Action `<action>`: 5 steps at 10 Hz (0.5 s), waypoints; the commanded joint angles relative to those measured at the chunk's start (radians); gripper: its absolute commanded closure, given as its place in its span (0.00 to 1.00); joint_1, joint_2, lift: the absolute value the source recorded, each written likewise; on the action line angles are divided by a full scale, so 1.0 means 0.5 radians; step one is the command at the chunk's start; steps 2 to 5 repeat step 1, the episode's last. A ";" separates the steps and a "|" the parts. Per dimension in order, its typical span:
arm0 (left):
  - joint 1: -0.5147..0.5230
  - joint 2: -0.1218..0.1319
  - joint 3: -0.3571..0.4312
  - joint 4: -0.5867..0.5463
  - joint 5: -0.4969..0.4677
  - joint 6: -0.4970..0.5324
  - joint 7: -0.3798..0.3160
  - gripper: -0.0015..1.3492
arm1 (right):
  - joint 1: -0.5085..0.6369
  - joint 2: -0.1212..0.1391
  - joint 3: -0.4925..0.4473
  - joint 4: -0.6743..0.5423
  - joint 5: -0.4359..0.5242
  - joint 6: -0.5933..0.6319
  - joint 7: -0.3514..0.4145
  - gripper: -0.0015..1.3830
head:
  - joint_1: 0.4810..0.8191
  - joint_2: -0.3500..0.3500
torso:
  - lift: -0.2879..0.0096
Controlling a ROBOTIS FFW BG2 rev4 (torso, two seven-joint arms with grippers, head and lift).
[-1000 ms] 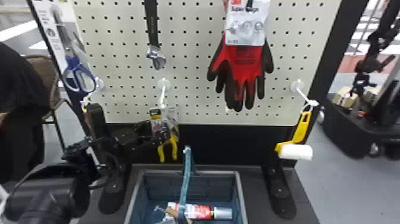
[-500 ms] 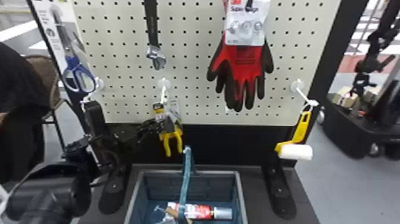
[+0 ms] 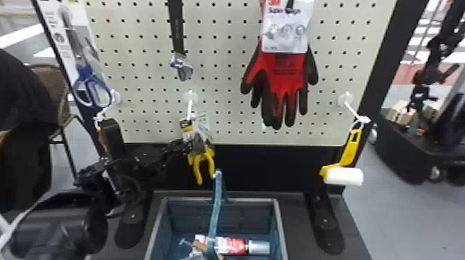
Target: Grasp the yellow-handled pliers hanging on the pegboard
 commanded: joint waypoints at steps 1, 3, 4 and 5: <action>0.000 -0.002 -0.001 0.000 0.000 0.006 -0.003 0.82 | -0.004 0.000 0.002 0.003 0.000 0.000 0.000 0.08 | 0.20 0.50 | 0.63; 0.000 -0.002 -0.001 0.000 0.000 0.006 -0.003 0.82 | -0.004 0.000 0.002 0.003 0.000 0.000 0.000 0.08 | 0.20 0.50 | 0.63; 0.000 -0.002 -0.001 0.000 0.000 0.006 -0.003 0.82 | -0.004 0.000 0.002 0.003 0.000 0.000 0.000 0.08 | 0.20 0.50 | 0.63; 0.000 -0.002 -0.001 0.000 0.000 0.006 -0.003 0.82 | -0.004 0.000 0.002 0.003 0.000 0.000 0.000 0.08 | 0.20 0.50 | 0.63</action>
